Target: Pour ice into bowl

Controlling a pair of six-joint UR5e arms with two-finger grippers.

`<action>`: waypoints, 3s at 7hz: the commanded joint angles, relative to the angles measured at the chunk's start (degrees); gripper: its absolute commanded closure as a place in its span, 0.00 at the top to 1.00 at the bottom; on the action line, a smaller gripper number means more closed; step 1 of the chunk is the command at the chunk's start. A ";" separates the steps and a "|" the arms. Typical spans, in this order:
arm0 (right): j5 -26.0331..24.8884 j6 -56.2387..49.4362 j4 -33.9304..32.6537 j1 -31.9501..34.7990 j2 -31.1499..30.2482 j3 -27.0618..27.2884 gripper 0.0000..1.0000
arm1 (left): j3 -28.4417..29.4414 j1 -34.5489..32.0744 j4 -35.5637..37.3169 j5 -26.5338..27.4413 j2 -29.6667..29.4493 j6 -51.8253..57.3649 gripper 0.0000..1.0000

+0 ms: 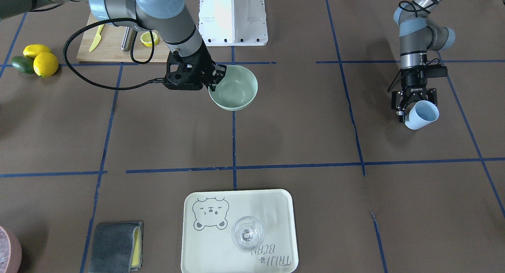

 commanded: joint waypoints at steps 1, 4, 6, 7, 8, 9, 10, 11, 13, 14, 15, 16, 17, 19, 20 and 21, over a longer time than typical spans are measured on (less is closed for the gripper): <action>-1.48 0.24 0.19 -1.46 3.14 -3.67 0.00 | 0.25 -0.18 -0.09 0.02 -0.31 1.83 0.84; -4.29 0.24 0.80 -3.92 10.49 -12.76 0.00 | -0.54 -2.45 -0.71 2.22 -0.48 3.87 0.00; -6.92 2.33 10.51 -5.59 13.17 -21.58 0.00 | -6.13 -5.43 -0.71 1.61 -0.75 9.79 0.00; -9.72 2.52 11.25 -7.16 16.13 -26.22 0.00 | -7.82 -6.41 -0.53 1.52 -1.18 15.32 0.00; -11.23 2.53 11.44 -8.14 18.42 -29.49 0.00 | -9.23 -6.50 -0.36 1.51 -1.36 15.73 0.00; -11.50 2.44 11.44 -9.19 18.79 -29.96 0.00 | -10.03 -6.51 -0.27 1.51 -1.45 15.73 0.00; -12.81 2.35 11.61 -9.29 19.41 -30.05 0.00 | -11.69 -6.77 -0.62 -1.79 -1.28 15.91 0.00; -14.22 2.44 15.70 -9.20 19.06 -30.14 0.39 | -14.31 -8.34 -0.79 -6.70 -1.36 16.69 0.00; -16.25 2.18 17.24 -7.72 19.15 -30.31 0.99 | -15.04 -8.09 -0.44 -6.75 -2.41 28.25 0.00; -15.99 2.09 17.33 -6.84 19.15 -30.31 1.00 | -15.74 -8.09 -0.10 -6.40 -2.68 29.78 0.00; -12.77 1.91 16.98 -5.09 19.15 -29.79 1.00 | -16.44 -7.74 1.56 -6.31 -2.94 29.79 0.00; -7.78 1.82 16.71 -2.46 17.93 -28.74 1.00 | -17.06 -7.21 8.02 -3.18 -5.38 30.05 0.00; -6.60 1.48 16.71 -0.69 12.96 -23.60 1.00 | -19.42 -4.08 21.39 2.25 -9.15 30.06 0.00; -3.79 -3.87 16.71 1.95 1.36 -13.39 1.00 | -25.40 1.11 37.47 4.24 -12.86 30.06 0.00; -2.73 -6.50 16.80 3.01 -1.39 -11.44 1.00 | -25.76 4.27 43.18 8.24 -13.83 30.06 0.00; -2.46 -7.66 16.89 3.37 -2.64 -10.72 1.00 | -25.77 6.92 49.15 12.89 -15.67 32.41 0.00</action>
